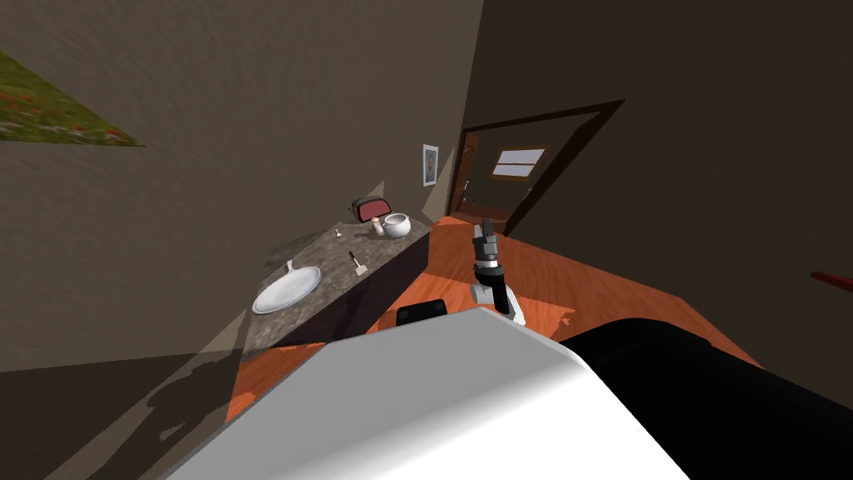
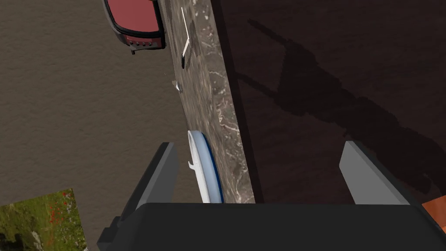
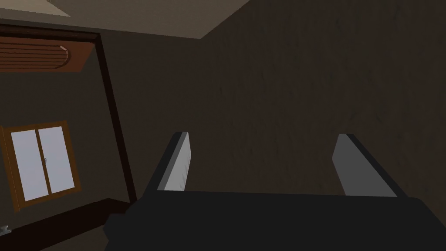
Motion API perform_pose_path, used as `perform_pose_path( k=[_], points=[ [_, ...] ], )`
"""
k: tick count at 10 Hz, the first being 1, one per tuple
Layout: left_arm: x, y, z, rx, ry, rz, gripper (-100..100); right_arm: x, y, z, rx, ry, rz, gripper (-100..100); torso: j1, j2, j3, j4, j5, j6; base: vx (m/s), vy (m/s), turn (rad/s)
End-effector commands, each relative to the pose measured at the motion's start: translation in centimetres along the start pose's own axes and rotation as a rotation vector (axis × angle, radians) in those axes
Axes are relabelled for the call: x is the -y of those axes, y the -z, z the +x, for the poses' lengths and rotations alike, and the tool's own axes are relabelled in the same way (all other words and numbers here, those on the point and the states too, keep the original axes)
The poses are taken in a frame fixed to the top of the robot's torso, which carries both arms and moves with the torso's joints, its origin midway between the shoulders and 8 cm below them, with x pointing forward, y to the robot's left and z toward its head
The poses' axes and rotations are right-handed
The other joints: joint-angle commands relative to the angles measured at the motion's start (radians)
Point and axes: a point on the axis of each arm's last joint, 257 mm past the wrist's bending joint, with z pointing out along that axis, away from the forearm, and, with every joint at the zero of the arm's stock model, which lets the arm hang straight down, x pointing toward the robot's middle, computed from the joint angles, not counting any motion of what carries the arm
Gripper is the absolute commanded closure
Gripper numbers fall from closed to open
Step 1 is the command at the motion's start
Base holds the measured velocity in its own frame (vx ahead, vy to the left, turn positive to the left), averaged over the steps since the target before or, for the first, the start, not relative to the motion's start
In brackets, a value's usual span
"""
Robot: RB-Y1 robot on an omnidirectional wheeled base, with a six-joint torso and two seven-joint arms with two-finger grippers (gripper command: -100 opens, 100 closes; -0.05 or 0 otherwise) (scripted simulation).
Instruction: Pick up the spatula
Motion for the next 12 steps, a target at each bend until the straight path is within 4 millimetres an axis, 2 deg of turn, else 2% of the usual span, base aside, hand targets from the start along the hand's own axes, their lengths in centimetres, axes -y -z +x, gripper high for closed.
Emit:
perform_pose_path(
  k=[1, 2, 3, 4, 5, 6, 7, 8, 9, 10, 12],
  points=[
    [-1.6, 1.9, -0.2, 0.013, 0.004, -0.056, -100, 0.0, 0.0, 0.0, 0.000, 0.000, 0.000, 0, 0.000, 0.000, 0.000, 0.000, 0.000, 0.000, 0.044, -0.031, -0.159],
    [-4.0, 4.1, -1.0, 0.026, 0.010, -0.122, -100, 0.0, 0.0, 0.0, 0.000, 0.000, 0.000, 0, 0.000, 0.000, 0.000, 0.000, 0.000, -0.001, 0.060, -0.047, -0.316],
    [-4.4, 5.0, -1.1, 0.033, 0.009, -0.144, -100, 0.0, 0.0, 0.0, 0.000, 0.000, 0.000, 0, 0.000, -0.001, 0.000, 0.000, 0.000, 0.000, 0.052, -0.030, -0.176],
    [-6.0, 7.4, -1.7, 0.047, 0.015, -0.202, -100, 0.0, 0.0, 0.0, 0.000, 0.000, 0.000, 0, 0.000, -0.001, 0.000, 0.000, 0.000, -0.001, 0.076, -0.061, -0.289],
    [-7.0, 8.3, -2.1, 0.055, 0.012, -0.231, -100, 0.0, 0.0, 0.0, 0.000, 0.000, 0.000, 0, -0.001, -0.001, -0.001, 0.000, 0.000, -0.001, 0.062, -0.049, -0.173],
    [-8.7, 11.2, -2.8, 0.071, 0.015, -0.299, -100, 0.0, 0.0, 0.0, 0.000, 0.000, 0.000, 0, -0.001, -0.001, -0.001, 0.000, 0.000, -0.001, 0.072, -0.047, -0.430],
    [-9.3, 11.8, -3.0, 0.076, 0.013, -0.316, -100, 0.0, 0.0, 0.0, 0.000, 0.000, 0.000, 0, -0.001, -0.001, -0.001, 0.000, 0.000, 0.000, 0.065, -0.022, -0.174],
    [-10.6, 14.8, -3.6, 0.092, 0.014, -0.382, -100, 0.0, 0.0, 0.0, 0.000, 0.000, 0.000, 0, 0.000, -0.001, -0.001, 0.000, 0.000, -0.001, 0.088, -0.042, -0.337],
    [-11.2, 15.4, -3.9, 0.097, 0.011, -0.399, -100, 0.0, 0.0, 0.0, 0.000, 0.000, 0.000, 0, 0.000, -0.002, -0.001, 0.000, 0.000, 0.000, 0.074, -0.022, -0.177],
    [-12.6, 18.5, -4.6, 0.113, 0.009, -0.466, -100, 0.0, 0.0, 0.0, 0.000, 0.000, 0.000, 0, 0.001, -0.002, -0.001, 0.000, 0.000, -0.001, 0.090, -0.021, -0.344],
    [-12.9, 19.1, -4.8, 0.117, 0.007, -0.480, -100, 0.0, 0.0, 0.0, 0.000, 0.000, 0.000, 0, 0.001, -0.002, -0.001, -0.001, 0.000, -0.001, 0.065, -0.008, -0.077]
  ],
)
